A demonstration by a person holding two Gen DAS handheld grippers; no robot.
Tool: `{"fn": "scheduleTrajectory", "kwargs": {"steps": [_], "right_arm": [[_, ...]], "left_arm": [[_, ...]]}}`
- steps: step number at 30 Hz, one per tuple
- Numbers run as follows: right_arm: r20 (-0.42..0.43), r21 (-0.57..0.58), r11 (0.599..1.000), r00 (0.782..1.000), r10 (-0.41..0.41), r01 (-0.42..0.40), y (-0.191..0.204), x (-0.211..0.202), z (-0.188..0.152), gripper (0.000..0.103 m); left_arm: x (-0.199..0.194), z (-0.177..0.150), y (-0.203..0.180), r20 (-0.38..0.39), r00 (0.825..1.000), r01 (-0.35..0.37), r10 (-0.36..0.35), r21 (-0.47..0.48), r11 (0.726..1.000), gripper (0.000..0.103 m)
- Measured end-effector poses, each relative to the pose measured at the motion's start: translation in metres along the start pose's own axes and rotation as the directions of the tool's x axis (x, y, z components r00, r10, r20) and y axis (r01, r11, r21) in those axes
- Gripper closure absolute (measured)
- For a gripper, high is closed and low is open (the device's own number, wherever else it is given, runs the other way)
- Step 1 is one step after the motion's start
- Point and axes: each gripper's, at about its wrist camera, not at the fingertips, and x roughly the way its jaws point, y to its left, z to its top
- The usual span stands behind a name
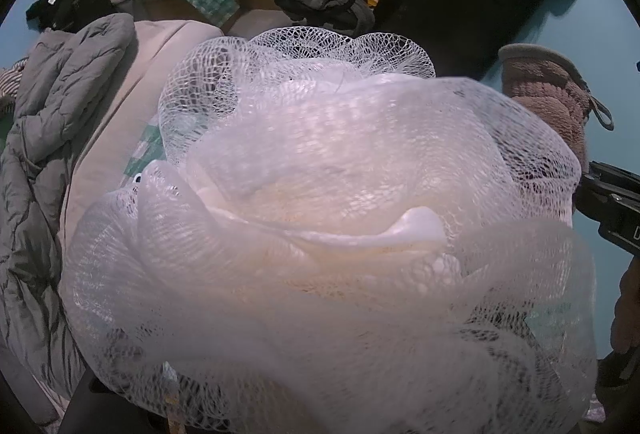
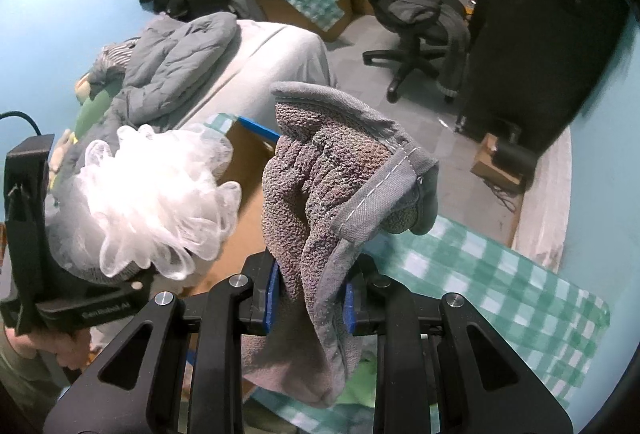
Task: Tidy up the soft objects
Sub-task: 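Carry the pouf in the left tool and towel in the right tool over the box, then open the left tool to drop the pouf into the box while the right tool lowers the towel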
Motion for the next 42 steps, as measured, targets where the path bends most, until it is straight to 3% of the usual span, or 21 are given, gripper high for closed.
{"fn": "scheduleTrajectory", "kwargs": {"steps": [18,24,26,28,31,34,42], "right_arm": [[-0.105,0.08,0.996,0.993,0.054,-0.046,0.009,0.076,0.018,0.08],[-0.15,0.12,0.991,0.986,0.068,-0.05,0.004,0.099,0.018,0.08],[-0.166,0.136,0.989,0.983,0.077,-0.054,0.001,0.105,0.018,0.076],[-0.171,0.144,0.988,0.983,0.071,-0.047,-0.001,0.106,0.018,0.062],[-0.177,0.133,0.991,0.984,0.034,-0.01,-0.001,0.105,0.018,0.05],[-0.169,0.131,0.991,0.985,0.02,0.002,-0.003,0.101,0.017,0.044],[-0.13,0.13,0.991,0.991,0.01,0.008,-0.006,0.085,0.018,0.04]], "left_arm": [[0.046,0.014,0.014,-0.081,0.997,0.007,-0.004,0.03,1.0,0.041],[0.065,0.015,0.017,-0.134,0.991,-0.008,0.011,0.025,1.0,0.036],[0.068,0.014,0.017,-0.145,0.989,-0.023,0.026,0.023,0.999,0.031],[0.071,0.015,0.015,-0.148,0.987,-0.054,0.058,0.029,0.998,0.026],[0.07,0.015,0.013,-0.147,0.985,-0.08,0.086,0.046,0.996,0.023],[0.066,0.013,0.01,-0.143,0.985,-0.092,0.1,0.061,0.994,0.021],[0.048,0.013,0.003,-0.102,0.988,-0.107,0.114,0.069,0.992,0.016]]}}
